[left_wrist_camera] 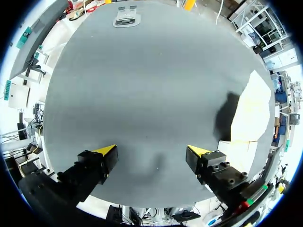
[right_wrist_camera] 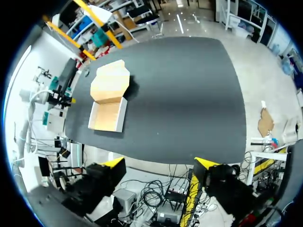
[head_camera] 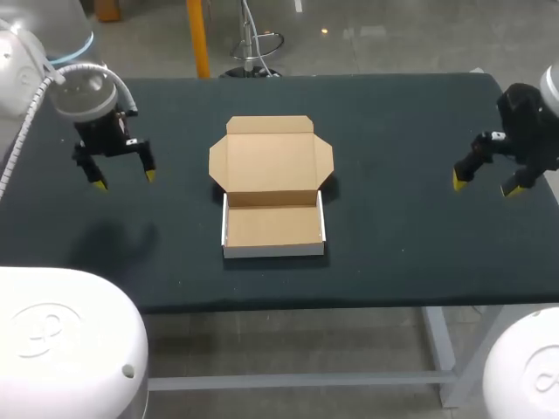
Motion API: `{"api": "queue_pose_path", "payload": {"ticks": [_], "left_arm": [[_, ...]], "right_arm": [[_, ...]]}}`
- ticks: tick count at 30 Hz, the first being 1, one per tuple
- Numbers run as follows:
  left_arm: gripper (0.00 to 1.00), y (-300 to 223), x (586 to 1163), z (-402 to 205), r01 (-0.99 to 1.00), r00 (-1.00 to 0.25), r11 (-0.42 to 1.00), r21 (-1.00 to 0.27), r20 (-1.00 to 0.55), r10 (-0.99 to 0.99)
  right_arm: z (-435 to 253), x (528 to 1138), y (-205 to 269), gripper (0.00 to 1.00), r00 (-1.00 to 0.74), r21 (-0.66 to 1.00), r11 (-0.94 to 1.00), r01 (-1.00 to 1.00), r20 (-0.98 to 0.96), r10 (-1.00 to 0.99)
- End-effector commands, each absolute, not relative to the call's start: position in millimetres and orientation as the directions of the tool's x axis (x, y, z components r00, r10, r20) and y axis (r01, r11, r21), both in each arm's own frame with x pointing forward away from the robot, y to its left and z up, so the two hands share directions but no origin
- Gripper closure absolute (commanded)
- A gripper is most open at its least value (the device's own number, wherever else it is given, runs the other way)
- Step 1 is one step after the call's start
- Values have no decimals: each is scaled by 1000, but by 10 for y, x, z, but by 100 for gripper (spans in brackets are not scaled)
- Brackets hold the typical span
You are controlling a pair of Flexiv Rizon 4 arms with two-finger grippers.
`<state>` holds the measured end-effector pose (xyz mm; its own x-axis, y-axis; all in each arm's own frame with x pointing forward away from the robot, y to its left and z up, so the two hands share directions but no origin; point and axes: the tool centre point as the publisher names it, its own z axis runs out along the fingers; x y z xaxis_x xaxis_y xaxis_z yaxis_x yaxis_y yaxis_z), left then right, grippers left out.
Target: Assemble the packaging by folding the flat box into shape, placing the metal phone stand inside, and closing the box properly
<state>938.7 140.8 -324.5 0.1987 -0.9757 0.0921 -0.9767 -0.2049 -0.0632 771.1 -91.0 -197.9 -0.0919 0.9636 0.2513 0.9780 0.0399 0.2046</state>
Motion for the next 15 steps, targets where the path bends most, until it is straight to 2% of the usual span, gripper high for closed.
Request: {"api": "queue_pose_path", "payload": {"ticks": [1,15], "left_arm": [[0,1436,9556,-3362,-978,204,-207,-29,87,-975],[0,1678,9849,-3510,-972,234,-234,5,69,-970]], "right_arm": [[-1955,7709,-913,0,-91,199,41,979,250,964],[-1955,7709,-913,0,-91,199,41,979,250,964]]}}
